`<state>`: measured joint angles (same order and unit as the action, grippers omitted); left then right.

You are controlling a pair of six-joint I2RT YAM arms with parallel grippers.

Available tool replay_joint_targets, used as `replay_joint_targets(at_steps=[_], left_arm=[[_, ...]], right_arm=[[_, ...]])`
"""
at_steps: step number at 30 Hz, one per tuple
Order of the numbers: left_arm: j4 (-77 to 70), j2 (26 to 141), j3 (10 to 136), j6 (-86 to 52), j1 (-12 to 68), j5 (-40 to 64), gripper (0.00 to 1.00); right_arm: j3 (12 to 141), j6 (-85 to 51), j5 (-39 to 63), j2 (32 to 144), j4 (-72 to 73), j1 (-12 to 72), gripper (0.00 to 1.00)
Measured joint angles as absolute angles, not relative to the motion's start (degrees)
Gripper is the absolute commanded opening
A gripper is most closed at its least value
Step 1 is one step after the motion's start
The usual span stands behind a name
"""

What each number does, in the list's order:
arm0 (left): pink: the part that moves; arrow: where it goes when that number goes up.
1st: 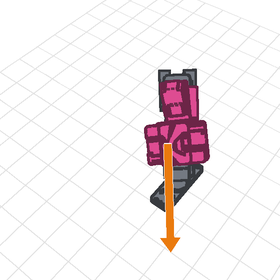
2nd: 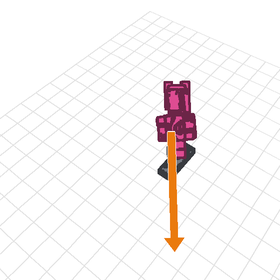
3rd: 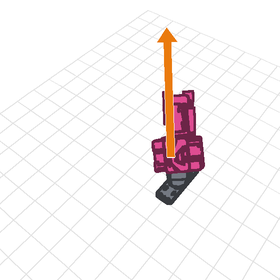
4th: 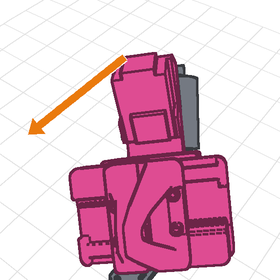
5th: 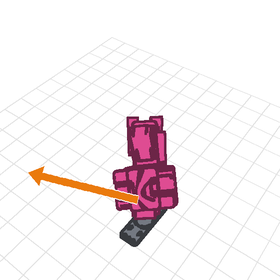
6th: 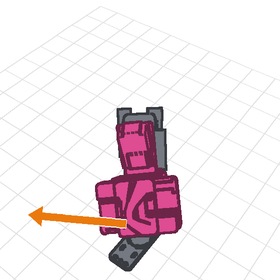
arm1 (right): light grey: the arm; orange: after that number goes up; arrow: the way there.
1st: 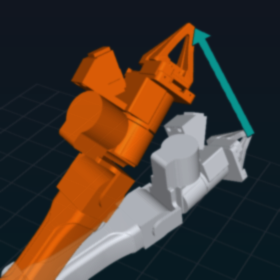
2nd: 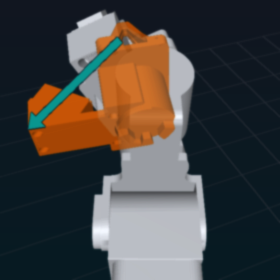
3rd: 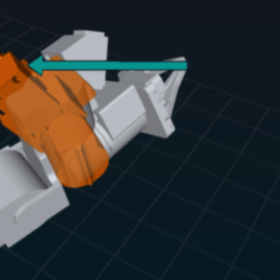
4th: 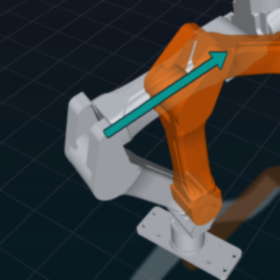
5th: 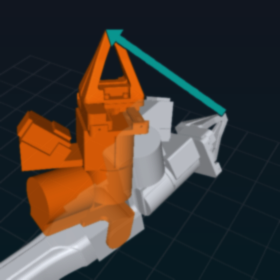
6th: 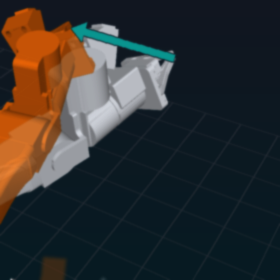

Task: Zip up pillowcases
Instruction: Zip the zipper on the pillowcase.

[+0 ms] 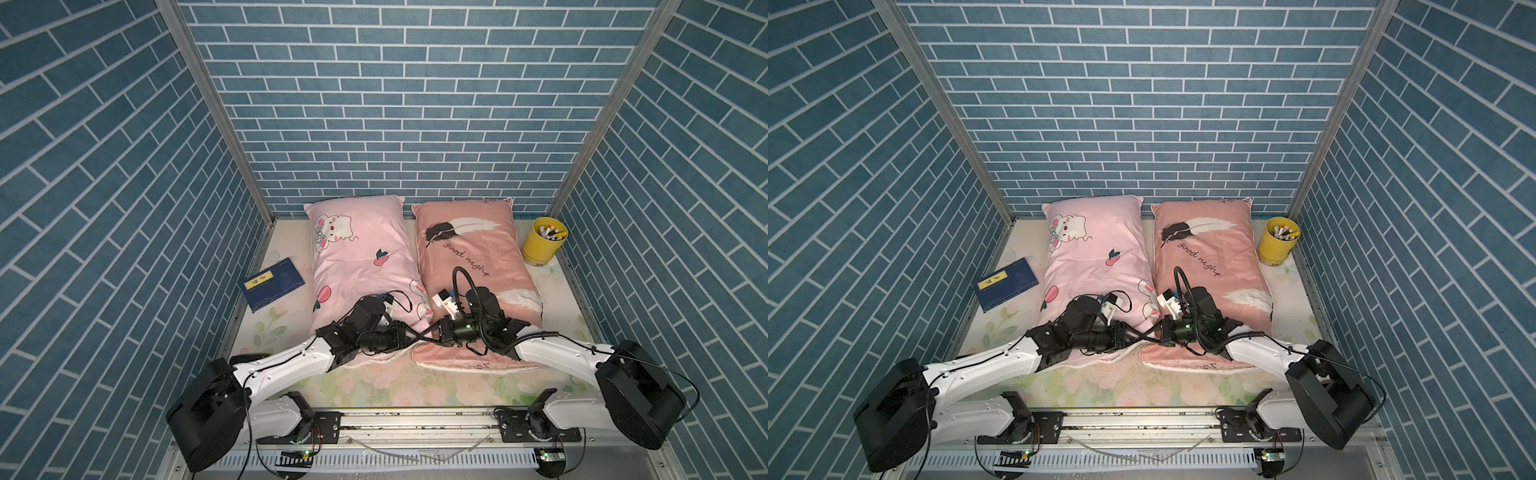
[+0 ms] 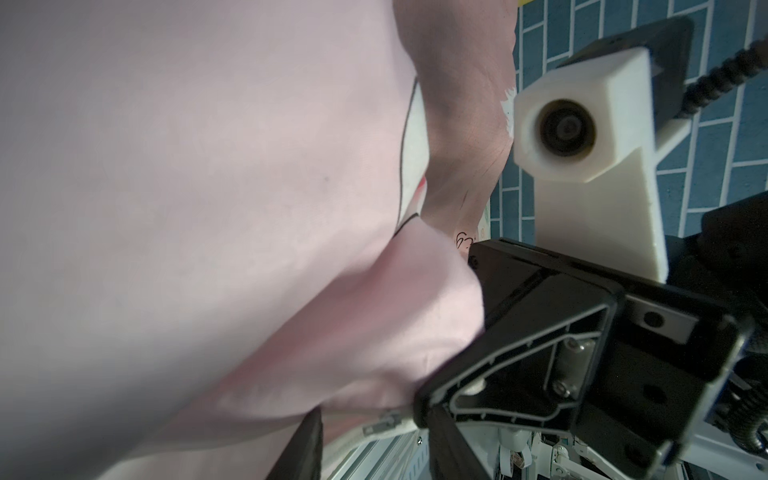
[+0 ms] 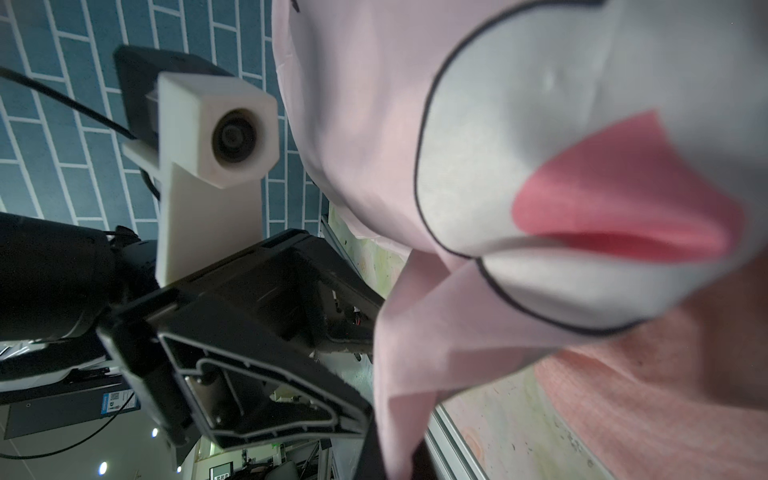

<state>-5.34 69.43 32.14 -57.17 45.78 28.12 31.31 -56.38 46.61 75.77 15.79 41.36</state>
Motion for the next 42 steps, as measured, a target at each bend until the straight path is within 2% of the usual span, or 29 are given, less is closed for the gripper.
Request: replay_joint_targets(at_steps=[12,22,30,42], left_arm=[[-11.29,69.43,30.41,-60.16,46.22,27.68,0.32],[-10.35,68.55,30.17,-60.23,46.35,27.00,0.29],[-10.15,68.40,30.17,-60.45,46.41,26.85,0.21],[-10.20,69.30,30.17,-60.66,46.59,26.92,0.18]], right_arm=[[30.98,-56.82,46.24,76.07,17.87,41.36,0.00],[30.74,-56.66,45.82,76.18,17.41,41.32,0.00],[30.74,-56.53,45.23,76.18,15.03,41.32,0.00],[30.74,-56.53,45.01,76.18,14.87,41.32,0.00]])
